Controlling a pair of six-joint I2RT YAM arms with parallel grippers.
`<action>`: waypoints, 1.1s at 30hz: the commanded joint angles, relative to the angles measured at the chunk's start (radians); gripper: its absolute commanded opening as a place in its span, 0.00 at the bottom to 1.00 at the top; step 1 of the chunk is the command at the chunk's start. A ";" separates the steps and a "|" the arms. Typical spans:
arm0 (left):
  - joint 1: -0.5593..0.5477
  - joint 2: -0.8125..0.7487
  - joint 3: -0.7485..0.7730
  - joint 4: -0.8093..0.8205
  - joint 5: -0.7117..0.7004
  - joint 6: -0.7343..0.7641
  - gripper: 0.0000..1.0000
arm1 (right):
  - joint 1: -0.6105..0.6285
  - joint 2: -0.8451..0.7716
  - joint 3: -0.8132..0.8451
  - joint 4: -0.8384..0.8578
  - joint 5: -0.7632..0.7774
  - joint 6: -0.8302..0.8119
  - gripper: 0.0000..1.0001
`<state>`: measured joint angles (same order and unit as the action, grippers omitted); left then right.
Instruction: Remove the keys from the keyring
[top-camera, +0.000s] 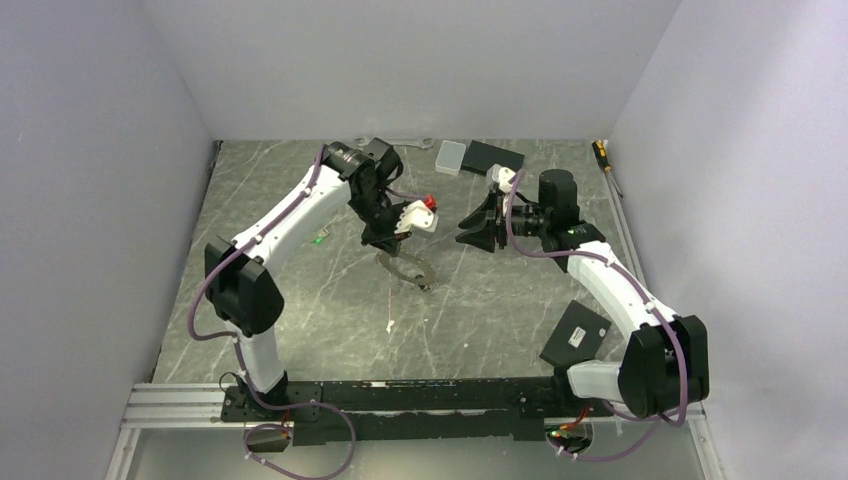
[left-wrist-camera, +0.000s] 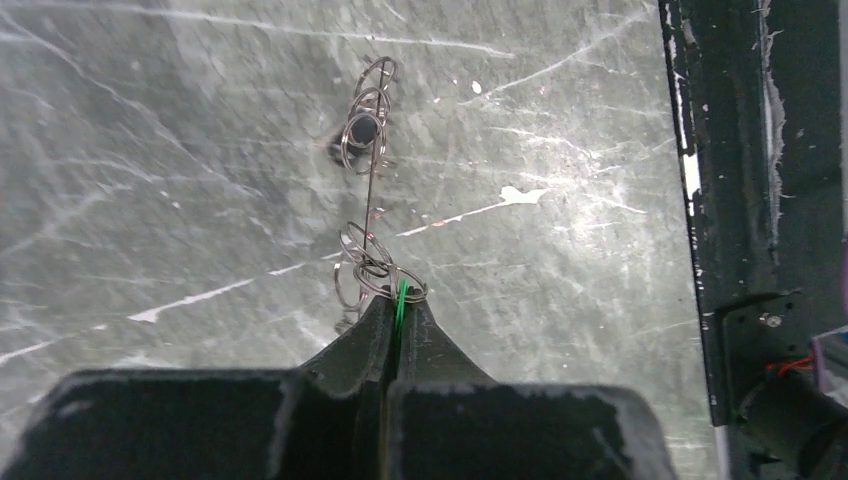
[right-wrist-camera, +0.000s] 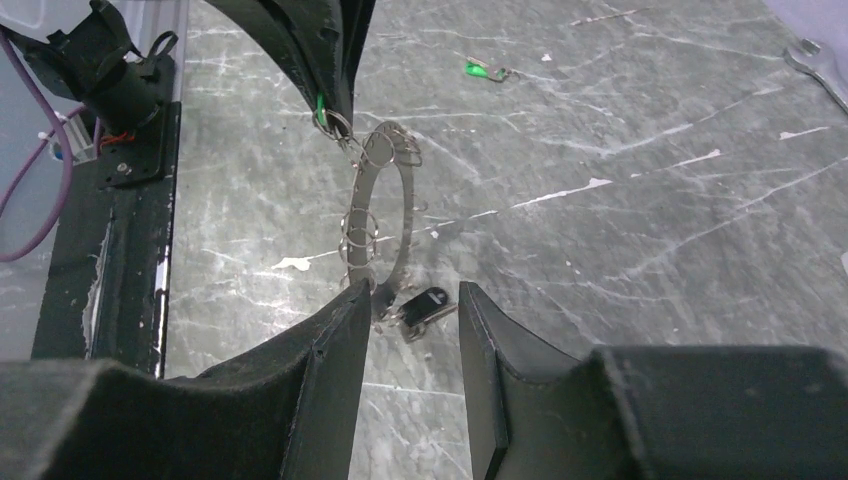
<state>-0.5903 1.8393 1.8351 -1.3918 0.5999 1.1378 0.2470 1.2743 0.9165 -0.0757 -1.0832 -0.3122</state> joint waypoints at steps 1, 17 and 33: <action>-0.032 -0.070 -0.009 0.078 0.005 0.078 0.00 | 0.036 0.007 -0.027 0.125 -0.028 0.056 0.41; -0.142 -0.079 -0.004 0.090 -0.032 0.085 0.00 | 0.208 0.067 -0.038 0.159 -0.023 0.036 0.43; -0.155 -0.063 0.027 0.084 -0.016 0.054 0.00 | 0.212 0.111 -0.039 0.111 -0.044 -0.010 0.38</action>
<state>-0.7410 1.8011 1.8160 -1.3201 0.5522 1.1927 0.4553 1.3785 0.8608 0.0311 -1.0843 -0.2996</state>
